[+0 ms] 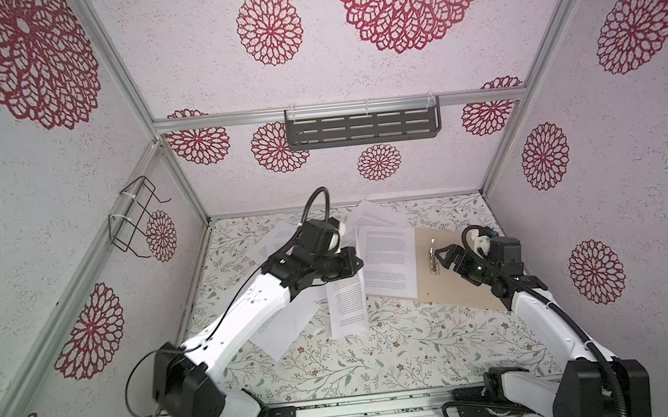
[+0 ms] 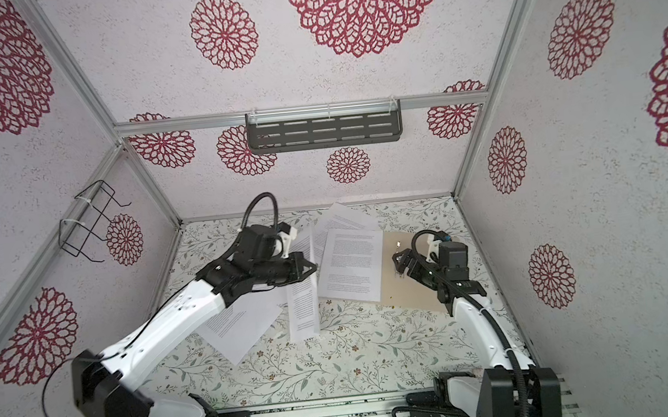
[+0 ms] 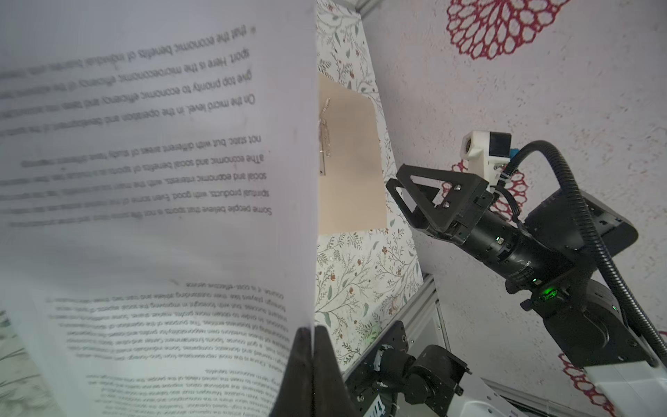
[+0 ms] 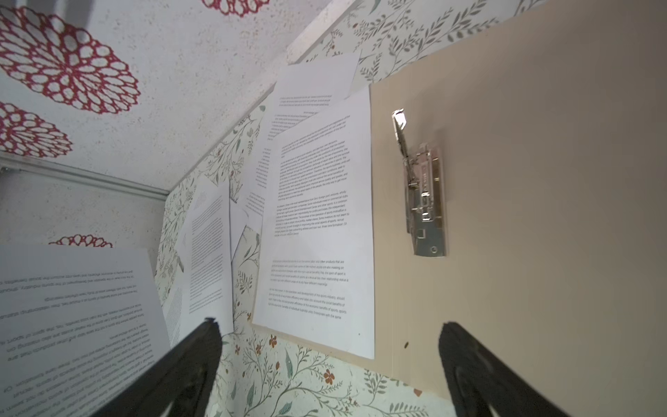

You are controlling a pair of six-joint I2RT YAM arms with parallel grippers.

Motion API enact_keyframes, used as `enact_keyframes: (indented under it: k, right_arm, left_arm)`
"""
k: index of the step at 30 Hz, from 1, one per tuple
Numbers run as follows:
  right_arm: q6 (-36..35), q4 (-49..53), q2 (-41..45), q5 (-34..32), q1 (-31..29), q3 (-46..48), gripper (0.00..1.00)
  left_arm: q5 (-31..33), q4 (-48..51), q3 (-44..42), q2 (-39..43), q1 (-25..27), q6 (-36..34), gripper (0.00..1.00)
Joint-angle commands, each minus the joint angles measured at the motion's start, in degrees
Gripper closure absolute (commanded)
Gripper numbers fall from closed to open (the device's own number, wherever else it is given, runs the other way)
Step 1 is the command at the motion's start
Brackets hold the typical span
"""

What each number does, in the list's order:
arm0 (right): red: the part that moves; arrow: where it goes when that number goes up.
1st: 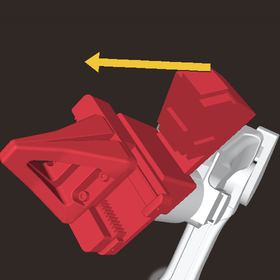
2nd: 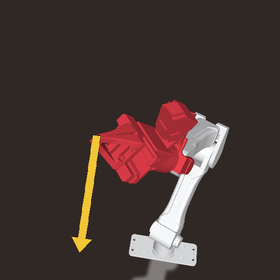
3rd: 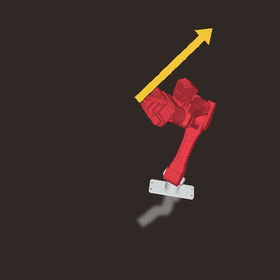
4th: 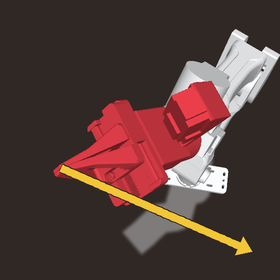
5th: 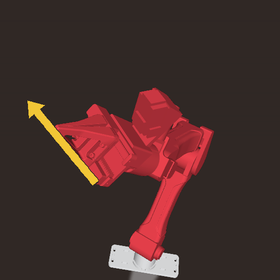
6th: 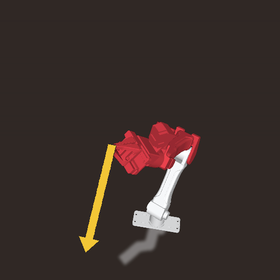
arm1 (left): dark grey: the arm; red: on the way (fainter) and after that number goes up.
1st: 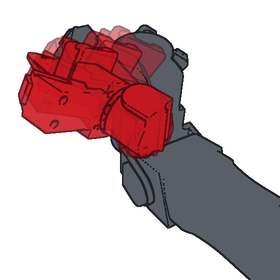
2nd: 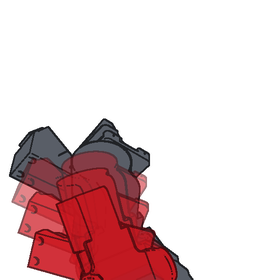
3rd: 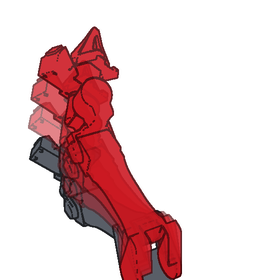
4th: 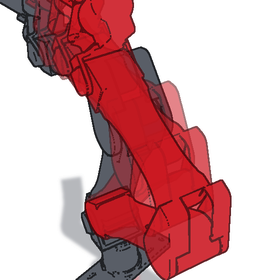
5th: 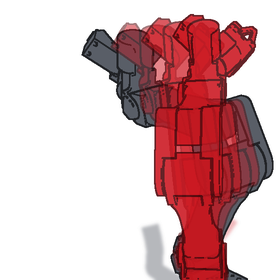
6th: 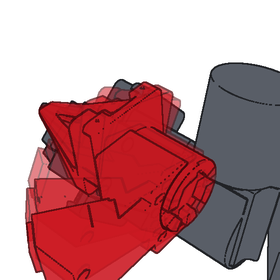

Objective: Put the files into the folder

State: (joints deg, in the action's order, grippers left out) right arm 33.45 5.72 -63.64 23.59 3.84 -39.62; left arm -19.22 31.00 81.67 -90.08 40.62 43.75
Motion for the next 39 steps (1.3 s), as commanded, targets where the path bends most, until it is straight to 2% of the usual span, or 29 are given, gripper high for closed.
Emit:
enact_keyframes:
  k: [1,6,10,15,18,22,28,32,39]
  right_arm:
    - [1.9,-3.3,1.8,0.4,3.7,0.8,0.03]
    - [2.9,-4.0,2.2,0.6,8.0,2.4,0.03]
    - [1.7,-2.2,4.4,-2.1,9.5,3.1,0.03]
    - [-0.9,0.6,5.9,-4.4,9.5,2.7,0.03]
    - [-1.6,0.9,6.2,-4.6,9.5,3.3,0.03]
    - [-2.6,0.7,5.9,-3.9,9.6,4.7,0.03]
    - [-3.0,-4.1,1.5,1.3,9.4,6.0,0.05]
    - [-3.4,-8.4,-3.6,5.4,9.2,6.2,0.12]
    - [-5.5,-13.8,-13.9,9.4,6.3,4.5,0.12]
  left_arm:
    - [-4.4,-3.0,10.0,-6.8,4.8,-1.9,1.00]
    - [-10.7,-4.1,24.6,-18.2,10.5,0.2,1.00]
    - [-11.8,-6.7,24.5,-19.8,10.9,2.4,1.00]
    - [-13.3,-12.7,16.9,-20.6,6.7,7.2,1.00]
    - [-16.0,-15.1,16.2,-26.1,3.5,8.9,1.00]
    - [-18.1,-12.9,21.9,-35.5,0.2,6.5,1.00]
    - [-21.3,-7.7,33.0,-50.6,-4.0,4.4,1.00]
    - [-21.8,-6.2,35.9,-53.9,-5.5,3.7,1.00]
    - [-22.2,-5.9,35.1,-55.2,-6.8,2.9,1.00]
